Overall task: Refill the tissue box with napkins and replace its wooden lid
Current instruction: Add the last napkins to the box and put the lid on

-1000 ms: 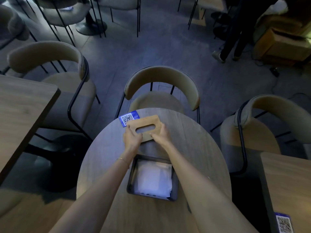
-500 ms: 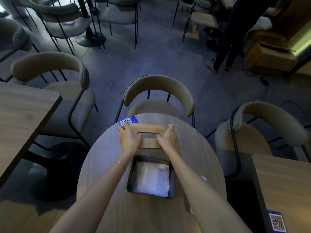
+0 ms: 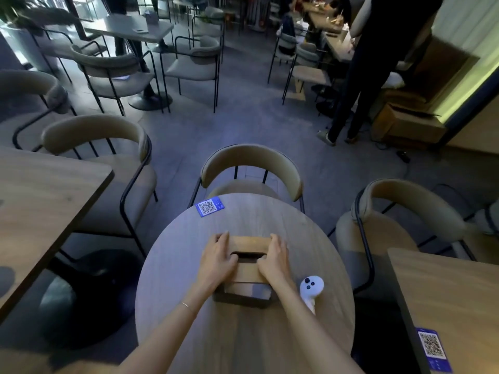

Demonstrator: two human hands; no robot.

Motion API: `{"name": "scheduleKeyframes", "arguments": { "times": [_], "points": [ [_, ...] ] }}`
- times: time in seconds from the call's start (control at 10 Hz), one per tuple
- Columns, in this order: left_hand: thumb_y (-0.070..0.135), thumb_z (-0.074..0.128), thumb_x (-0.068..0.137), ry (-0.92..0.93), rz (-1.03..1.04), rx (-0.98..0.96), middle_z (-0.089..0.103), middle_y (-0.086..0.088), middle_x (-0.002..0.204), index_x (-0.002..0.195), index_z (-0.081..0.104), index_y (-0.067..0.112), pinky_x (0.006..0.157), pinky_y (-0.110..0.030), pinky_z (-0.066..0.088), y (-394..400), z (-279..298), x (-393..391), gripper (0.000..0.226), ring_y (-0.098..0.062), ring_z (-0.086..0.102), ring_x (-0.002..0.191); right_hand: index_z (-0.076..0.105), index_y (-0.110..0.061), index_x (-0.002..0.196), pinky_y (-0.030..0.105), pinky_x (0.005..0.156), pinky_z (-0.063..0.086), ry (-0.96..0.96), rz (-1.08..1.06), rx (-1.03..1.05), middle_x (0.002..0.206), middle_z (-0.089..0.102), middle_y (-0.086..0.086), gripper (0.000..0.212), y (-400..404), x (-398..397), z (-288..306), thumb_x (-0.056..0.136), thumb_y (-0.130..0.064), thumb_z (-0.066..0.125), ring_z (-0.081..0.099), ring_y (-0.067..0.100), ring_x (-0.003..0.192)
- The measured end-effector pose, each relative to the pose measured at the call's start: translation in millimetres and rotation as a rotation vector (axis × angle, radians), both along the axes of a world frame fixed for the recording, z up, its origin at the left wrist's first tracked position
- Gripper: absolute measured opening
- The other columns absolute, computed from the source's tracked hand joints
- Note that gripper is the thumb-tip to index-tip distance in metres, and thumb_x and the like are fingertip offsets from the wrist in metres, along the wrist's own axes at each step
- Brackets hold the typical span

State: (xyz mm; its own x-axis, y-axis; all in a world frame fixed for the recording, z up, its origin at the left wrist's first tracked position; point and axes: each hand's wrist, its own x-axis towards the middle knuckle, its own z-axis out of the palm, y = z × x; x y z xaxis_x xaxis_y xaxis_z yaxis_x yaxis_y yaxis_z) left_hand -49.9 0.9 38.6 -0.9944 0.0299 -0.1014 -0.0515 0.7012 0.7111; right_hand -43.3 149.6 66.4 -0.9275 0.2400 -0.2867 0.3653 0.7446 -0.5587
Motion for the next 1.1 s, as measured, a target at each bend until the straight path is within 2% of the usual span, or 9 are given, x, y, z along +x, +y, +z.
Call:
{"name": "scheduleKeyframes", "arguments": {
  "times": [0.5, 0.9, 1.0, 1.1],
  "points": [
    [0.023, 0.055, 0.089, 0.055, -0.109, -0.134, 0.037, -0.003, 0.147, 0.144, 0.035, 0.011, 0.104, -0.027, 0.042, -4, -12, 17, 0.06, -0.018, 0.043, 0.129, 0.022, -0.018, 0.147, 0.032, 0.102, 0.044, 0.058, -0.066, 0.046, 0.149, 0.029, 0.01, 0.066, -11, 35, -19, 0.091, -0.007, 0.055, 0.039, 0.022, 0.133],
    [0.03, 0.046, 0.095, 0.047, -0.145, -0.21, 0.018, -0.001, 0.159, 0.152, 0.018, 0.016, 0.112, -0.029, 0.035, -6, -23, 21, 0.065, -0.018, 0.032, 0.14, 0.017, -0.016, 0.15, 0.026, 0.099, 0.045, 0.078, -0.072, 0.139, 0.15, 0.029, 0.009, 0.068, -13, 39, -32, 0.094, -0.015, 0.054, 0.043, 0.019, 0.13],
    [0.031, 0.047, 0.094, 0.067, -0.148, -0.21, 0.022, -0.001, 0.158, 0.151, 0.02, 0.016, 0.111, -0.028, 0.035, -6, -28, 22, 0.066, -0.018, 0.035, 0.138, 0.014, -0.018, 0.151, 0.029, 0.1, 0.045, 0.071, -0.069, 0.128, 0.151, 0.03, 0.008, 0.07, -10, 41, -33, 0.094, -0.022, 0.054, 0.043, 0.019, 0.131],
    [0.045, 0.051, 0.092, 0.086, -0.105, -0.146, 0.035, 0.0, 0.151, 0.147, 0.032, 0.016, 0.109, -0.03, 0.037, -5, -18, 13, 0.065, -0.016, 0.04, 0.134, 0.01, -0.021, 0.151, 0.038, 0.106, 0.04, -0.019, -0.043, 0.024, 0.154, 0.024, 0.011, 0.078, -3, 33, -28, 0.091, -0.03, 0.059, 0.035, 0.025, 0.137]
  ]
}}
